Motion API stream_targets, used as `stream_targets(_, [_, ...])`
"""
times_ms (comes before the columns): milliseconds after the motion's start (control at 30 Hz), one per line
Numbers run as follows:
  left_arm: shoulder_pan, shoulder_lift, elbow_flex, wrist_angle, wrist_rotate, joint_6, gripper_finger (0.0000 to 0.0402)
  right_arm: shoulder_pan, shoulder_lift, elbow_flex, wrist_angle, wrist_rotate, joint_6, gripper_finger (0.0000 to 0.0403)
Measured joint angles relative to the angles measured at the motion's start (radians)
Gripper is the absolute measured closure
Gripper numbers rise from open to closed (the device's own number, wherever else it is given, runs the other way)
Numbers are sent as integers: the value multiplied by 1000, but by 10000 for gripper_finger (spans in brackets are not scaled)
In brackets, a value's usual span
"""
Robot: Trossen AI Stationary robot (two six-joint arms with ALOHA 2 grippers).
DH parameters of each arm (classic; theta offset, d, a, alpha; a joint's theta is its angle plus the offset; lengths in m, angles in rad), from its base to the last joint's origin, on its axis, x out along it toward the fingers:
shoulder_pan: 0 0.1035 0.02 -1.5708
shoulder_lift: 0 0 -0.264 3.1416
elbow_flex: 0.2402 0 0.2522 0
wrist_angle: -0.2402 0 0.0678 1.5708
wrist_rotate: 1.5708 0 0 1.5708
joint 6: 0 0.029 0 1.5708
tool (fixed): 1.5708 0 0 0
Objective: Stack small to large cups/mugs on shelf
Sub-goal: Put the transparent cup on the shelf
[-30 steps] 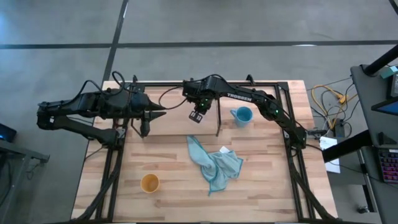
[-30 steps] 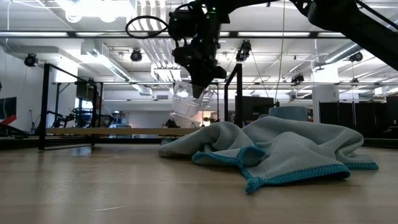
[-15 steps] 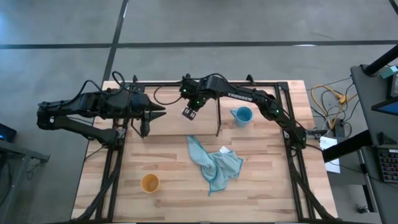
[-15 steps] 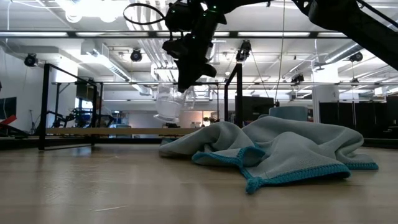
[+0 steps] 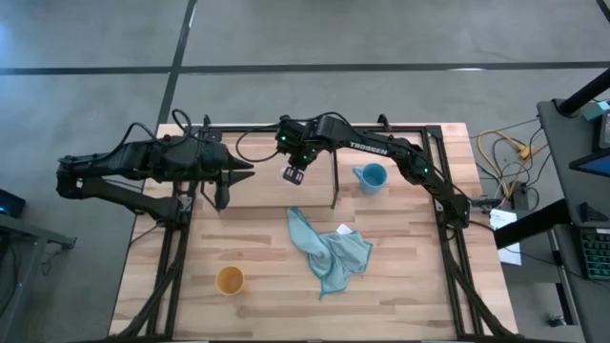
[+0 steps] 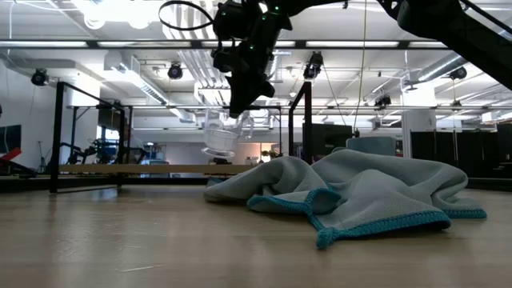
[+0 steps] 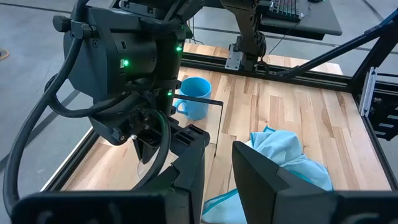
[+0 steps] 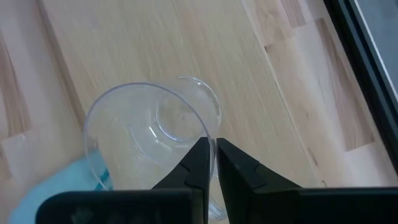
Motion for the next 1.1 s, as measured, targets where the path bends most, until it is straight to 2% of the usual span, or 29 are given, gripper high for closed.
stream_targets(700, [0,0,0,0,0,0,333,0,0,0,-249,0,-1,380])
stream_targets(1100, [0,0,0,0,0,0,333,0,0,0,-283,6,-4,380])
